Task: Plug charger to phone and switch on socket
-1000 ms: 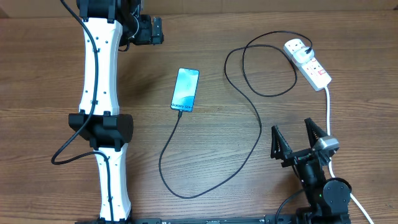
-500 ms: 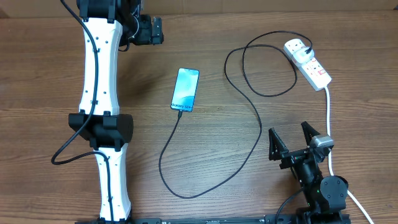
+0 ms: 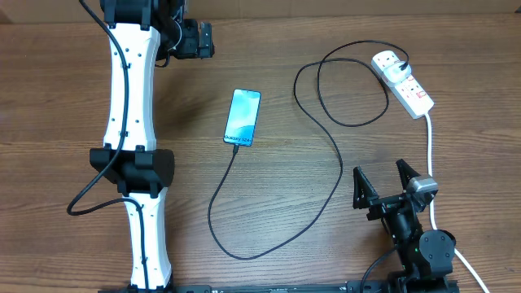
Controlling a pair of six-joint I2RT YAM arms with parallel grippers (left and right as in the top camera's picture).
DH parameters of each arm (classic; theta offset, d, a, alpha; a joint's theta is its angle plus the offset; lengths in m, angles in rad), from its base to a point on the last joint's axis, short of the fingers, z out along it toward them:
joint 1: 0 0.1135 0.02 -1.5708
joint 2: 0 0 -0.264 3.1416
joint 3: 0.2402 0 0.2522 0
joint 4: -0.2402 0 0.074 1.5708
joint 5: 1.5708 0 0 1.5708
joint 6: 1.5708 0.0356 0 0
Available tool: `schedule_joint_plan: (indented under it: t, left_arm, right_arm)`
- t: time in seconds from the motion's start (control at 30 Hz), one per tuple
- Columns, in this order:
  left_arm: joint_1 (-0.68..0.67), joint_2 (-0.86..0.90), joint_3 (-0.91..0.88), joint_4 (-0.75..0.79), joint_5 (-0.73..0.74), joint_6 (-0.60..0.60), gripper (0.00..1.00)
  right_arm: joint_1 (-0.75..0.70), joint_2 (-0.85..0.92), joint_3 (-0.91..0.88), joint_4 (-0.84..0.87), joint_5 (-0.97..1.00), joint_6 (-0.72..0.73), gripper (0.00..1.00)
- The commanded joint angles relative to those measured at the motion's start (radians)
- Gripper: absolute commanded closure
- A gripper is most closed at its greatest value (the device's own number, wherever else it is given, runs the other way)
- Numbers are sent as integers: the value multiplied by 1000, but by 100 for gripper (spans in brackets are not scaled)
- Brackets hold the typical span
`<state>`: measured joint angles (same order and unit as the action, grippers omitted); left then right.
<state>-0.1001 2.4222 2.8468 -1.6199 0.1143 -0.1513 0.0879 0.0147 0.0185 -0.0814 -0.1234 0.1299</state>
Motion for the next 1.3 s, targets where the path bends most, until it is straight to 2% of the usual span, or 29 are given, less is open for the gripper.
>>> schedule_joint_plan:
  t: [0.0, 0.4, 0.73, 1.27]
  left_arm:
    - [2, -5, 2, 1, -14, -6, 0]
    - [2, -5, 2, 1, -14, -6, 0]
    - [2, -5, 2, 1, -14, -6, 0]
    - [2, -5, 2, 1, -14, -6, 0]
  right_arm:
    - [6, -12, -10, 0, 25, -31, 0]
    - [6, -12, -10, -3, 43, -35, 0]
    - [6, -12, -10, -3, 26, -188, 0]
    - [6, -12, -10, -3, 43, -183, 0]
